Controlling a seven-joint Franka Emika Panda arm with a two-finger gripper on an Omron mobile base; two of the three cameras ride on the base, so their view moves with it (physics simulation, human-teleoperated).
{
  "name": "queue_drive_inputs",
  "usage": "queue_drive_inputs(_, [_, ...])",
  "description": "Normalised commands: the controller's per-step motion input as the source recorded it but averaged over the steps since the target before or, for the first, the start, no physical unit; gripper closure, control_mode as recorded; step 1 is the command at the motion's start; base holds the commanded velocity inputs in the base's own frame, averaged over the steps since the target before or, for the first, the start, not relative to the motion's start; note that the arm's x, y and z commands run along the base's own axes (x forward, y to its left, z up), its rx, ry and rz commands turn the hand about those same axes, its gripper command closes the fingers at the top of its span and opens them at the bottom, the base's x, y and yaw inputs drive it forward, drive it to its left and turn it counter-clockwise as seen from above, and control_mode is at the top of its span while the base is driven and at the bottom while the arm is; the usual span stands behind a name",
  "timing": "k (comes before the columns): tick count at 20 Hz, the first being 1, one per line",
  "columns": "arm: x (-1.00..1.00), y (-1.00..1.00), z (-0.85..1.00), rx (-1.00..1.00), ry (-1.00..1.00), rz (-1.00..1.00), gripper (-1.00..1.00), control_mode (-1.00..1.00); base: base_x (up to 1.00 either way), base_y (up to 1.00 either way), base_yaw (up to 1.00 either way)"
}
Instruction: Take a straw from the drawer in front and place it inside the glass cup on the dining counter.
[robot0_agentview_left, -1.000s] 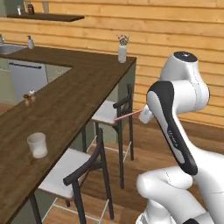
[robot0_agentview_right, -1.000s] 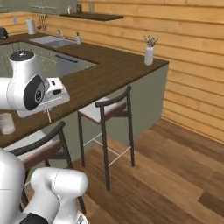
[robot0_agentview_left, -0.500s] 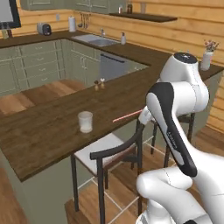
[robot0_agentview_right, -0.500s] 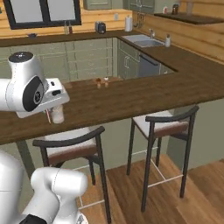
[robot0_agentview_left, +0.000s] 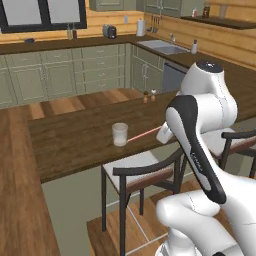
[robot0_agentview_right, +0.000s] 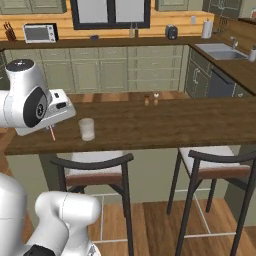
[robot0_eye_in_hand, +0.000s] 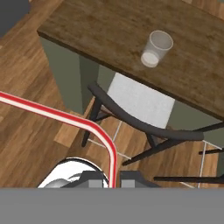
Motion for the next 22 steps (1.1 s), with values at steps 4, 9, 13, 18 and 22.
queue_drive_inputs(4, [0.00,0.00,0.00,0.00,0.00,0.00,1.00,1.00,0.53,-0.24,0.12])
queue_drive_inputs(9, [0.00,0.00,0.00,0.00,0.00,0.00,1.00,1.00,0.89,-0.09,0.01])
queue_drive_inputs(13, [0.00,0.00,0.00,0.00,0.00,0.00,1.00,1.00,0.92,0.00,0.00])
queue_drive_inputs(18, [0.31,0.00,0.09,-0.04,-0.02,0.00,1.00,-1.00,0.33,0.00,0.00])
queue_drive_inputs(22, [0.21,0.00,0.45,-0.33,-0.21,0.00,1.00,-1.00,0.00,0.00,0.00])
